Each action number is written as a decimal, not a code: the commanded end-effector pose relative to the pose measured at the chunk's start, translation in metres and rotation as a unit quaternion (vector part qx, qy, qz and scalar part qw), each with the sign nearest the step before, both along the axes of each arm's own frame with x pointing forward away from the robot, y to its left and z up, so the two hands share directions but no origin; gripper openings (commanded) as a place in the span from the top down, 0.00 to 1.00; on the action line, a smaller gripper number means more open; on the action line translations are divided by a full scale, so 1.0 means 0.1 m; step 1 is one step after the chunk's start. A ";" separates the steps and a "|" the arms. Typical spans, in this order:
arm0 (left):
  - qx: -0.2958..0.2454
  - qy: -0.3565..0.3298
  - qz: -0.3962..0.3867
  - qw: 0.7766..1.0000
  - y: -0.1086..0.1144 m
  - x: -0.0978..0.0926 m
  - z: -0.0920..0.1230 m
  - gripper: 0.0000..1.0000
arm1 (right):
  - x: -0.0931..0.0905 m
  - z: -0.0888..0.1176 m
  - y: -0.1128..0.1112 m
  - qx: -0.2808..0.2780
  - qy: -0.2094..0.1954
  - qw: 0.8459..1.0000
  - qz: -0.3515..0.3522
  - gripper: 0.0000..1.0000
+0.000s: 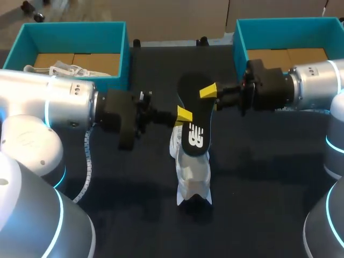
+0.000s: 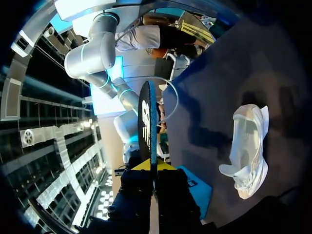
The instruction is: Take the shoe out of the shoebox, open the shoe tongue, remove and reinsert the insole, then place the shoe into the shoebox
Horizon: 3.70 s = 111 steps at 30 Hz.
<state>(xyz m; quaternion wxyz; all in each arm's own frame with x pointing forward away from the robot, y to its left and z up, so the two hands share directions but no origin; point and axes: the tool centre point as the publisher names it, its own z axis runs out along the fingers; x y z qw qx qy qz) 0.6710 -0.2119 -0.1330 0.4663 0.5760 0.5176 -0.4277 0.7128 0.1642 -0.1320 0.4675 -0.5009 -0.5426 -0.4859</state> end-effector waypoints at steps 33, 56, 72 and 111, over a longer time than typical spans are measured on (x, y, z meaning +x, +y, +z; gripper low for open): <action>0.119 0.082 0.003 0.990 0.33 0.08 0.15 0.00 | -0.03 -0.16 0.04 0.004 0.016 1.000 0.003 1.00; 0.234 0.122 0.048 0.963 0.39 0.11 0.24 0.00 | -0.07 -0.23 0.12 -0.002 0.035 0.999 0.019 1.00; 0.369 0.121 0.101 0.916 0.39 0.25 0.33 0.00 | -0.10 -0.27 0.16 -0.005 0.036 0.999 0.022 1.00; 0.552 0.090 0.126 0.820 0.20 0.23 0.32 0.00 | -0.10 -0.34 0.24 -0.006 0.041 0.999 0.030 1.00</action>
